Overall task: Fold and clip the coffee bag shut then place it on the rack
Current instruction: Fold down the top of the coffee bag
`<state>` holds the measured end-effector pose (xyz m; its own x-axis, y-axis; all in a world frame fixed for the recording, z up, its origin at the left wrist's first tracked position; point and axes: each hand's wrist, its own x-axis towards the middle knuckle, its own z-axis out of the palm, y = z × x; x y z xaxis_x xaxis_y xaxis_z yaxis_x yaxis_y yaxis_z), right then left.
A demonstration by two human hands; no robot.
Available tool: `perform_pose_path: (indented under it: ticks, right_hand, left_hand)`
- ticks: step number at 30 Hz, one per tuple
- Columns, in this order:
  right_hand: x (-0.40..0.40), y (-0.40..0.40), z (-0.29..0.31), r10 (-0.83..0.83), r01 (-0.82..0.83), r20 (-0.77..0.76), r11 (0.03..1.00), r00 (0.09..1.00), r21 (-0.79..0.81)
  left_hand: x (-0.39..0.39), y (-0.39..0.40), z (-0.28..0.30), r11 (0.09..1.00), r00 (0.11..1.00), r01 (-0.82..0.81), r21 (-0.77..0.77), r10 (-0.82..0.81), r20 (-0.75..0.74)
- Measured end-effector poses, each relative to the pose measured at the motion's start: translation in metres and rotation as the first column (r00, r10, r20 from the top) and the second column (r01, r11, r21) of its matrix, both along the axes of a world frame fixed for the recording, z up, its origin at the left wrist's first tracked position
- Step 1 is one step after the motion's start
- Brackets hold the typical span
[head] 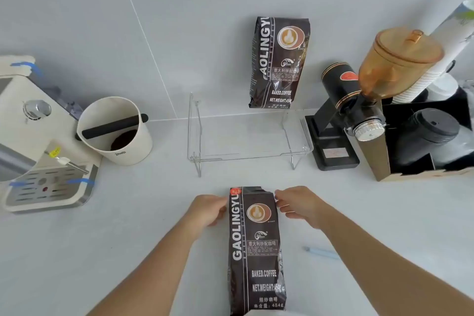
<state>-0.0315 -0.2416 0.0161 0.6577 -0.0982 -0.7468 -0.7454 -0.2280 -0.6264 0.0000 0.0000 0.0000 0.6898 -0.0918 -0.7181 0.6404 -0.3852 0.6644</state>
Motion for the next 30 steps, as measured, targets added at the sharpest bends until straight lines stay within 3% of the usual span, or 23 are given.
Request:
perform_pose_path:
  ticks: [14,23,30]
  right_hand:
    - [0.014,0.018,-0.006,-0.182,0.187,-0.049,0.976,0.982,0.11]
    - [-0.003,0.024,0.015,-0.255,0.235,0.085,0.952,0.963,0.198]
    - [-0.032,0.03,0.046,-0.246,0.215,0.285,0.967,0.926,0.135]
  left_hand:
    - [0.009,-0.021,-0.003,0.972,0.976,-0.192,-0.139,0.174,-0.132]
    - [0.003,-0.021,0.018,0.944,0.977,-0.215,-0.251,0.204,-0.068]
    - [-0.018,-0.015,0.056,0.911,0.983,-0.157,-0.382,0.183,0.032]
